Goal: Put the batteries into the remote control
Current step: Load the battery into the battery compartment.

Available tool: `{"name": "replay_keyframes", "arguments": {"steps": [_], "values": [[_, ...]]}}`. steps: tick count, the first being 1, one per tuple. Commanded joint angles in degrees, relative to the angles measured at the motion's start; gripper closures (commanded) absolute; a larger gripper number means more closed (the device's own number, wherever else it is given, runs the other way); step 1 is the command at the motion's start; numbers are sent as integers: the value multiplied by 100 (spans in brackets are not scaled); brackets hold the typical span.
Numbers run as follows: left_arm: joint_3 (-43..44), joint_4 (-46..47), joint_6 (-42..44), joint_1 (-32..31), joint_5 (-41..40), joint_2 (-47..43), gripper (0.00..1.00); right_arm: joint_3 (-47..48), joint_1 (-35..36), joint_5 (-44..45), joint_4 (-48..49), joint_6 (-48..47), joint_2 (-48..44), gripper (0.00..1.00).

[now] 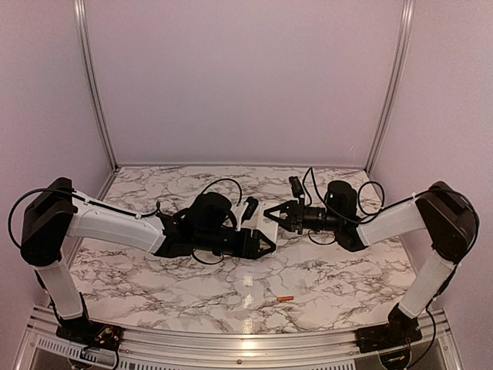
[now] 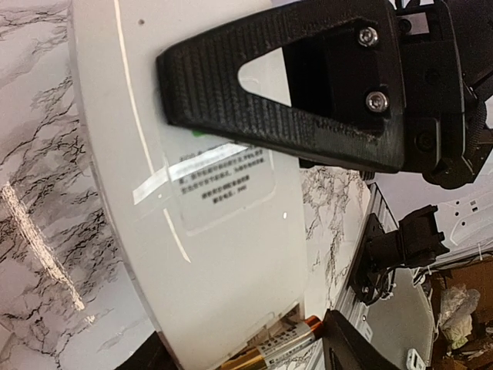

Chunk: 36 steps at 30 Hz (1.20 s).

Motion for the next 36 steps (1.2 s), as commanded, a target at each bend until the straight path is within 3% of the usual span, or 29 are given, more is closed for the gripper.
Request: {"name": "replay_keyframes", "arguments": {"steps": [1,19,23,31,33,36], "values": [[-362,-1145,647,117,-337,244,40,180,27,-419,47,750,-88,100],[-237,-1076,500,214,-172,303,32,216,42,-408,20,747,-23,100],[-252,-1058,477,231,-175,307,35,210,49,-415,24,741,-23,100],[-413,-763,458,258,55,265,51,211,45,-436,147,773,-24,100],[-447,-708,435,266,126,251,49,201,45,-457,213,792,-28,100],[-568,-457,399,282,226,98,40,198,47,-468,231,767,-40,100]]}}
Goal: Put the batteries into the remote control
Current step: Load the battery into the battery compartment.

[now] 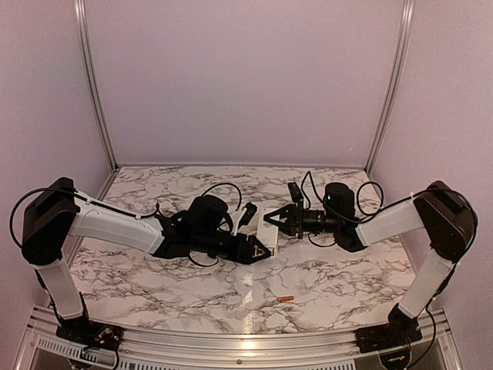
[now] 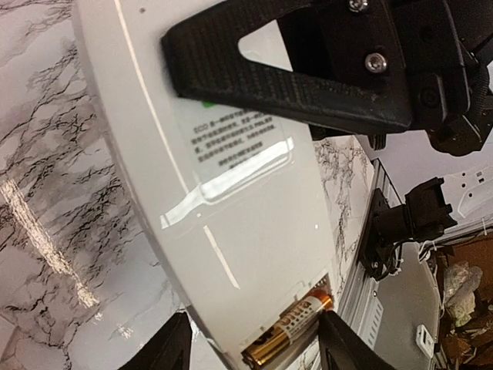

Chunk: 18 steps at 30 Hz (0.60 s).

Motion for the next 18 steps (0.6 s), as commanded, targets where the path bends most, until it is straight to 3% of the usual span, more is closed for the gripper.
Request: {"name": "replay_keyframes", "arguments": {"steps": [1,11,18], "values": [[-392,-469,83,163,-180,3,36,193,43,-449,513,435,-109,100],[-467,-126,266,371,336,-757,21,94,40,-449,460,283,-108,100],[-675,313,172,388,552,-915,24,101,54,-447,441,240,-94,100]]}}
